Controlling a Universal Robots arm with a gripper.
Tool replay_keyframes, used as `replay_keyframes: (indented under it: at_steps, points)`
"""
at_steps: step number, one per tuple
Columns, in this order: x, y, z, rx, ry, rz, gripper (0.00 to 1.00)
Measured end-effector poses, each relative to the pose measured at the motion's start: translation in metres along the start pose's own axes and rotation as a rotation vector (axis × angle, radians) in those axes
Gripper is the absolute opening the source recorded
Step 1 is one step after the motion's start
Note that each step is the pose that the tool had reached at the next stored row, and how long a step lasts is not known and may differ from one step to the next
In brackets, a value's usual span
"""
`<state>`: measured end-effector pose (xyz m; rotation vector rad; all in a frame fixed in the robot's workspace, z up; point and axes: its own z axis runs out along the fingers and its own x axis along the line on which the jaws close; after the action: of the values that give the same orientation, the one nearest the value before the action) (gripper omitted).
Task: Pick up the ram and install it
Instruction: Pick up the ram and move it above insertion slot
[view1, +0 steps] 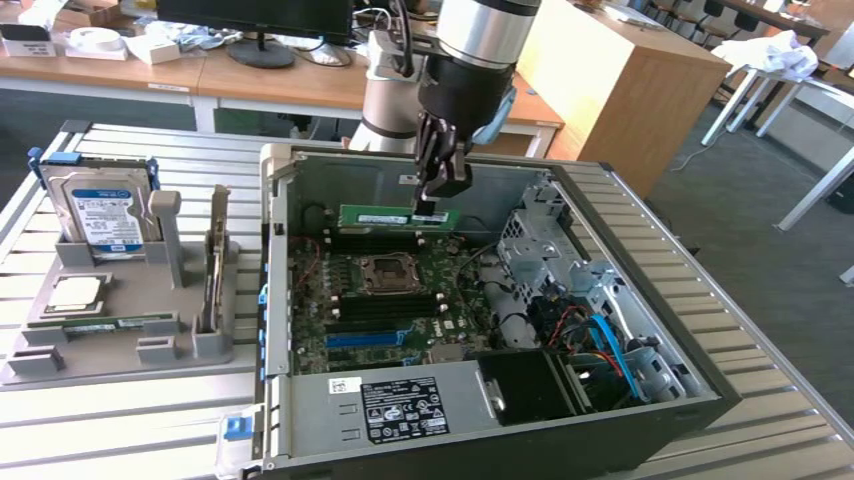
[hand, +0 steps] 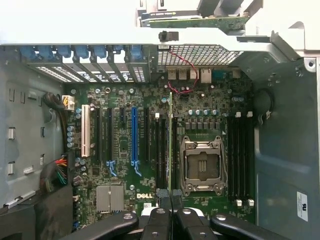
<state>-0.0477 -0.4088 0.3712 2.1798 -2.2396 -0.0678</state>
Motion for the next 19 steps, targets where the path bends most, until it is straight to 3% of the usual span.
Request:
replay_keyframes:
  at_steps: [11,19]
  points:
    - [0.0,-0.014,0.0,0.0,0.0,0.0,0.11]
    - [0.0,-0.0149,0.0008,-0.0001,-0.0002,0.0,0.11]
